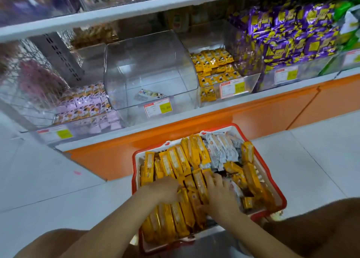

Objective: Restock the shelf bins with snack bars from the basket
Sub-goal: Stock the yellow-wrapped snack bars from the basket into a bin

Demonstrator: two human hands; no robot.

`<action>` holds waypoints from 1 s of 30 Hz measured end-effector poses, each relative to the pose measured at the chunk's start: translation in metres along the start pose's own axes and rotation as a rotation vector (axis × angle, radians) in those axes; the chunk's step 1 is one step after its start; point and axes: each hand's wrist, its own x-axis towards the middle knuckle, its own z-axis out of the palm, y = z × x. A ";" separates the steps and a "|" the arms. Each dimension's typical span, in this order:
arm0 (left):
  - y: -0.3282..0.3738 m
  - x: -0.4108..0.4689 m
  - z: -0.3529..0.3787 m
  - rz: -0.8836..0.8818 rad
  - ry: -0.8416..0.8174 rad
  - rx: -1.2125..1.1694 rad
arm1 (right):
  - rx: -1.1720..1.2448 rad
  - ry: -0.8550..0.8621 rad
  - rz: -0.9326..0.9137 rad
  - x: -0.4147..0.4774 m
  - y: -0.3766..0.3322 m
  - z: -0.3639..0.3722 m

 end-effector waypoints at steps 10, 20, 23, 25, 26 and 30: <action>-0.022 0.002 0.027 -0.038 0.088 -0.126 | 0.267 0.057 -0.019 0.007 0.030 0.005; -0.020 0.001 0.022 -0.081 0.070 -0.137 | 0.274 0.057 -0.133 0.011 0.039 0.006; -0.017 -0.001 0.019 -0.077 0.070 -0.153 | 0.156 0.126 -0.127 0.010 0.028 0.015; -0.014 -0.002 0.017 -0.076 0.062 -0.162 | 0.104 0.142 -0.084 0.011 0.021 0.020; -0.013 -0.003 0.016 -0.075 0.058 -0.162 | 0.087 0.160 -0.064 0.012 0.018 0.022; -0.010 -0.003 0.012 -0.069 0.035 -0.153 | 0.010 0.263 -0.027 0.012 0.005 0.024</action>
